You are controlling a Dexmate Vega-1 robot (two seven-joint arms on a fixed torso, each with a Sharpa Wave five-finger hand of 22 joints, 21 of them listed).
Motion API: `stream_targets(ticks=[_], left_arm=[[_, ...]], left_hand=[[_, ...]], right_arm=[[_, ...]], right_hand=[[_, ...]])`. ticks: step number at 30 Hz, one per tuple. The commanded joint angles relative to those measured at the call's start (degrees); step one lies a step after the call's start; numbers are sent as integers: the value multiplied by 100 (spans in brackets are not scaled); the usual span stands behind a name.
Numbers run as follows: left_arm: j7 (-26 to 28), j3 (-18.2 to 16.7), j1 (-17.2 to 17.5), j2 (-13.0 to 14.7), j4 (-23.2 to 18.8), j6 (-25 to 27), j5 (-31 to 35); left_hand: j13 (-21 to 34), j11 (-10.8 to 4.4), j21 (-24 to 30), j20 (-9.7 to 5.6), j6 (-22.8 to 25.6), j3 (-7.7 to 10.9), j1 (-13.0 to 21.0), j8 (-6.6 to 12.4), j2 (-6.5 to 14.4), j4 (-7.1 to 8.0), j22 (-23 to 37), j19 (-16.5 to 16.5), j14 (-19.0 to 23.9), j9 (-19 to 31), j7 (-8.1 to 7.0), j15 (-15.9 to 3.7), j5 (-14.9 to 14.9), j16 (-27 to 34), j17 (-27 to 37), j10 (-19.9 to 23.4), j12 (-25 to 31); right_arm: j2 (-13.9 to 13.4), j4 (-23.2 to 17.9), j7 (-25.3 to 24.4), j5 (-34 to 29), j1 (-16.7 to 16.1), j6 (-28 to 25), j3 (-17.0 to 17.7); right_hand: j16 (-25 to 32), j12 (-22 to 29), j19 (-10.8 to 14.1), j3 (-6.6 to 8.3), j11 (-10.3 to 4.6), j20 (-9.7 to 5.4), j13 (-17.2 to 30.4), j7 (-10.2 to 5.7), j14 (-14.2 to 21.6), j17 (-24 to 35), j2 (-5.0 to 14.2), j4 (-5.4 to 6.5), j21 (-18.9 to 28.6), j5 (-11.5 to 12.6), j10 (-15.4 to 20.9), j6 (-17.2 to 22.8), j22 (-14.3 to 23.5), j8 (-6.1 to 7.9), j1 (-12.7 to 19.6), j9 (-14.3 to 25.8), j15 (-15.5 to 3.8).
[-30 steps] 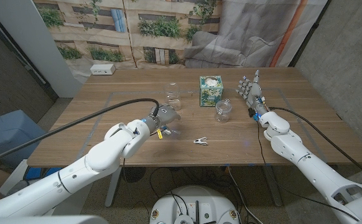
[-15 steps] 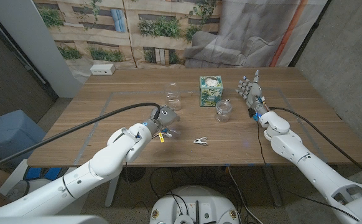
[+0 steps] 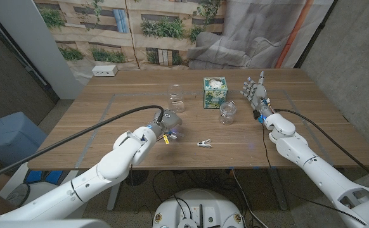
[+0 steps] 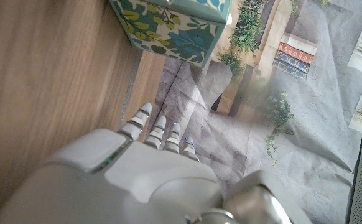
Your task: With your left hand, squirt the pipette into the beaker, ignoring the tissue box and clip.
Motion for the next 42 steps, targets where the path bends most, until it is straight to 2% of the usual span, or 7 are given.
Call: stream_targets(ticks=[1,7,11,20,29,39,42], left_arm=[[-118,139,-62,-167,97,155,-44],[-141,208,-109,-233,157,174,-148],[-112,285,-152,-285,221,190,-140],[-122,381,-227,-288,273,212,-74],[-17,431,-293,-300,355,216,-49],[29,505,-344,-333,419,185,-116],[20,526,-349,-355,430,201,-138]], left_hand=[[6,-22,28,-10,125,-51,95,25,4,2,27,101,106,7,8,-347,41,24,17,147,30],[3,-11,59,-102,199,-112,148,-7,31,9,33,246,235,10,33,-385,40,38,18,327,33],[0,74,58,-115,230,-144,163,-21,33,11,35,273,265,10,49,-394,38,28,17,269,-17],[-6,65,53,-171,349,-203,194,-27,54,19,38,319,377,10,39,-443,36,33,16,449,1],[-12,-44,65,-213,564,-272,272,-35,137,24,42,441,587,12,43,-548,34,50,15,794,27],[-10,-33,69,-249,732,-289,350,-35,246,29,43,515,626,16,64,-570,37,21,12,910,-5],[-8,-12,75,-237,825,-287,388,-32,344,42,45,559,647,19,2,-568,38,14,12,1004,-5]], right_arm=[[-2,0,0,0,-1,-1,1],[-4,-3,0,1,-3,-2,2],[-5,-5,-1,1,-4,-3,2],[-4,-4,-1,1,-4,-1,2],[-3,-1,-1,0,-2,-1,1],[-2,-2,-2,0,-3,0,1],[-3,-3,-2,0,-3,-1,1]], right_hand=[[36,14,21,-44,-42,-7,18,-56,-32,25,334,-5,32,28,-3,6,30,37,1,9,-480],[33,9,17,-45,-44,-3,17,-53,-38,25,334,-5,31,28,-14,8,30,38,0,9,-482],[33,20,22,-44,-70,-4,18,-48,-40,25,335,-4,33,28,12,13,30,40,0,9,-483],[34,26,19,-45,-30,-3,19,-50,-35,25,334,-4,31,28,23,12,30,39,0,9,-483],[36,15,20,-45,-36,-6,18,-53,-34,25,333,-5,32,28,0,10,30,39,0,10,-484],[33,23,22,-45,-49,-4,19,-49,-40,25,334,-5,33,29,19,6,30,37,0,10,-484],[36,25,24,-44,-23,-9,22,-47,-28,26,337,-3,34,28,9,14,31,39,0,10,-490]])
